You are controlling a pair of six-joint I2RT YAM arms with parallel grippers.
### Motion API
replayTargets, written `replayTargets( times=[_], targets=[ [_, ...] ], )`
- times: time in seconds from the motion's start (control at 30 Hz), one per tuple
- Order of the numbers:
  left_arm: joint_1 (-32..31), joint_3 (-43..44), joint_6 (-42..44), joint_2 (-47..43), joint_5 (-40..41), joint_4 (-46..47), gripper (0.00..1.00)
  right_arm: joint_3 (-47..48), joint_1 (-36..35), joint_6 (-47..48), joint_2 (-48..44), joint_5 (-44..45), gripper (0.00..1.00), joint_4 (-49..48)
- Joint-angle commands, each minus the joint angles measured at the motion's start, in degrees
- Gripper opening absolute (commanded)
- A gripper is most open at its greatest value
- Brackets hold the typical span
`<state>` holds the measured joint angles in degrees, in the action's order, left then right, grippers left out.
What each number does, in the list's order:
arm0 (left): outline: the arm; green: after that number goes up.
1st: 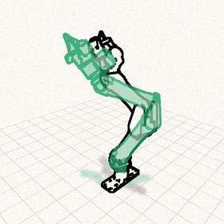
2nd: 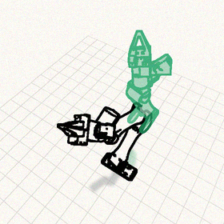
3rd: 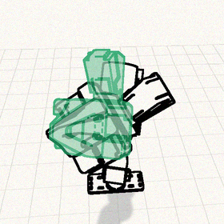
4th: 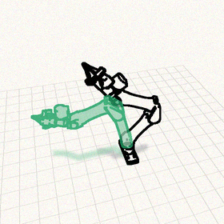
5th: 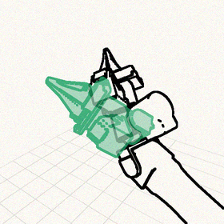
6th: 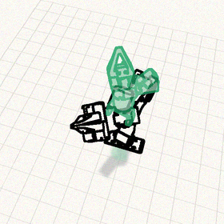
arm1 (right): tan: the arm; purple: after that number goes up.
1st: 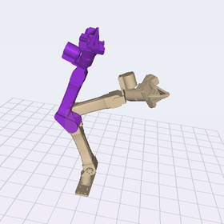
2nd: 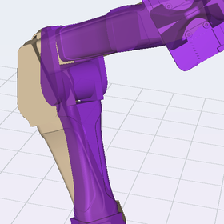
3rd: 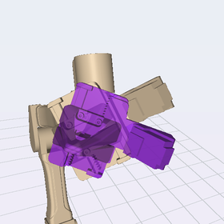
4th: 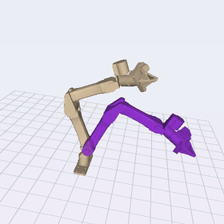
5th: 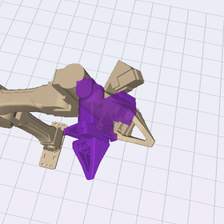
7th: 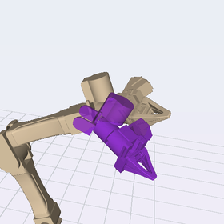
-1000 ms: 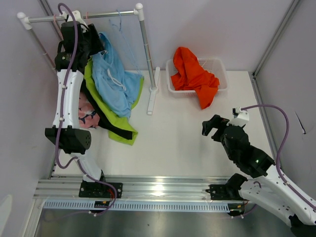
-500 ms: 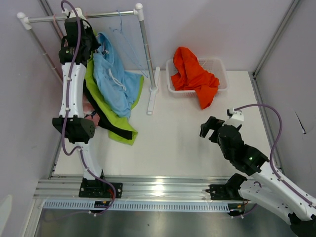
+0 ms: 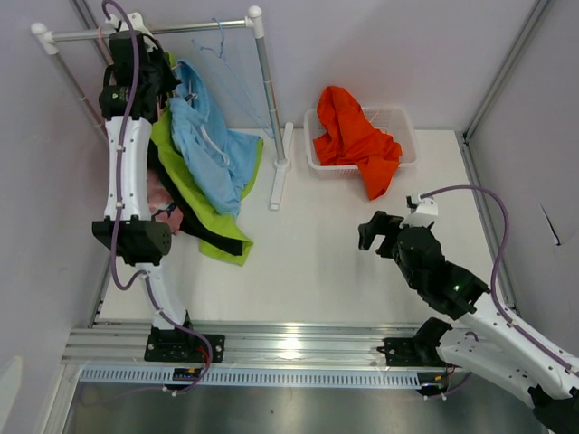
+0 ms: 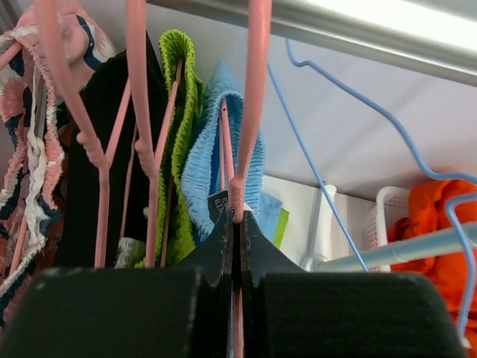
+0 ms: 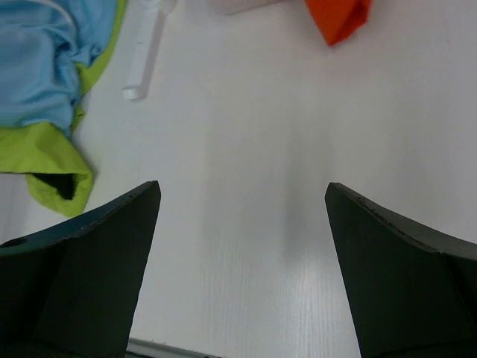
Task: Remove the shorts from the hanger
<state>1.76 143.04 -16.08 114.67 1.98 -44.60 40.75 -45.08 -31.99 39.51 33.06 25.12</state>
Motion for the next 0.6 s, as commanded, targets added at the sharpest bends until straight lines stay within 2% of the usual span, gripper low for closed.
replayTargets(
  times=[0.0,0.07,0.1,0.2,0.23,0.37,0.57],
  targets=[
    [0.2,2.8,-2.2,-9.8,-3.2,2.6,0.00,5.7,-2.9,7.5,2.4,-7.7,0.99,-12.3],
    [-0.3,0.6,-2.6,-11.8,-3.6,2.7,0.00,11.6,-5.5,10.9,5.8,-10.7,0.99,-15.2],
    [-0.5,0.2,-2.7,-13.7,-3.6,2.8,0.00,14.2,-9.5,12.0,10.7,-10.6,0.99,-16.8],
    [-1.1,-1.7,-2.9,-15.9,-3.7,2.7,0.00,26.5,-17.0,18.6,19.5,-4.9,0.99,-18.9],
    [-1.1,-2.1,-3.0,-16.8,-3.7,2.5,0.00,29.7,-21.1,20.5,25.7,-3.7,0.99,-19.5],
    [-1.1,-5.4,-3.7,-19.1,-4.9,1.5,0.00,46.4,-25.8,24.7,40.1,-3.2,0.99,-22.4],
    [-1.1,-8.3,-3.3,-22.6,-5.6,1.8,0.00,63.7,-28.0,25.0,60.3,-4.8,1.00,-21.7]
  ],
)
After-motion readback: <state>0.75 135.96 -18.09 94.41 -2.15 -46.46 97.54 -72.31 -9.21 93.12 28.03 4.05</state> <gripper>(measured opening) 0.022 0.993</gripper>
